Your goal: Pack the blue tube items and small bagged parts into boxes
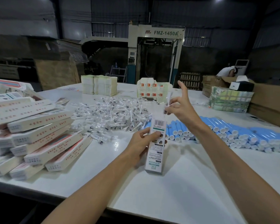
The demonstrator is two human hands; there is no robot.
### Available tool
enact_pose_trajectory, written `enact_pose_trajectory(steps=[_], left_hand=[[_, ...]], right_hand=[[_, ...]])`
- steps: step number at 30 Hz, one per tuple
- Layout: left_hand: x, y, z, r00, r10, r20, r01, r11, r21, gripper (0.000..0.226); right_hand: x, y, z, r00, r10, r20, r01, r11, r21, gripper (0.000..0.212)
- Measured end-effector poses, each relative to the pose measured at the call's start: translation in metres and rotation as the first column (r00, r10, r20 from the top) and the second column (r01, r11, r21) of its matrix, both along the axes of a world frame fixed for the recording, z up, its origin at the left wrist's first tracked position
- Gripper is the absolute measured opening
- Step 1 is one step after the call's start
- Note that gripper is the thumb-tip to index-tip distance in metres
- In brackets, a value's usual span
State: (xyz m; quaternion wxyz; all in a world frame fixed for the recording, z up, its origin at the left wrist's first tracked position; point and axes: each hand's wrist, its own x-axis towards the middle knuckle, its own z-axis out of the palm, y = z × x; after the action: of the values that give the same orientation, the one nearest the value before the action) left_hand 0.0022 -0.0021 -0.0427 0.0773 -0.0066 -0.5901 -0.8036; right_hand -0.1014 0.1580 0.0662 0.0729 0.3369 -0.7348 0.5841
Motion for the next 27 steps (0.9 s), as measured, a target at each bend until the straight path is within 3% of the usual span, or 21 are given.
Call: enact_pose_trajectory(steps=[2,5,8,13,18,27], left_hand=[[0.000,0.001,0.000,1.000,-0.010,-0.022,0.009,1.000,-0.023,0.038],[0.002,0.002,0.001,0.999,-0.023,-0.048,0.021,0.999,-0.047,0.047],[0.003,0.002,0.002,0.997,-0.025,-0.069,0.020,0.997,-0.070,0.050],[0.004,0.002,0.002,0.996,-0.033,-0.079,0.026,0.996,-0.087,0.043],[0.004,0.002,0.002,0.996,-0.031,-0.083,0.024,0.996,-0.086,0.045],[0.003,0.002,0.000,0.995,0.016,-0.096,-0.026,0.994,-0.110,0.037]], right_hand=[[0.004,0.009,-0.001,1.000,0.019,0.001,-0.019,0.999,-0.028,0.093],[0.008,0.014,0.000,1.000,0.028,-0.008,-0.028,0.999,-0.030,0.054],[0.011,0.012,0.003,0.999,0.045,-0.015,-0.045,0.999,0.003,0.036],[0.015,0.006,0.001,0.991,0.015,-0.131,-0.002,0.995,0.098,0.025],[0.024,-0.003,-0.010,0.990,0.014,-0.140,-0.002,0.996,0.086,0.039],[0.022,-0.003,-0.030,0.947,-0.063,-0.314,0.130,0.972,0.198,0.011]])
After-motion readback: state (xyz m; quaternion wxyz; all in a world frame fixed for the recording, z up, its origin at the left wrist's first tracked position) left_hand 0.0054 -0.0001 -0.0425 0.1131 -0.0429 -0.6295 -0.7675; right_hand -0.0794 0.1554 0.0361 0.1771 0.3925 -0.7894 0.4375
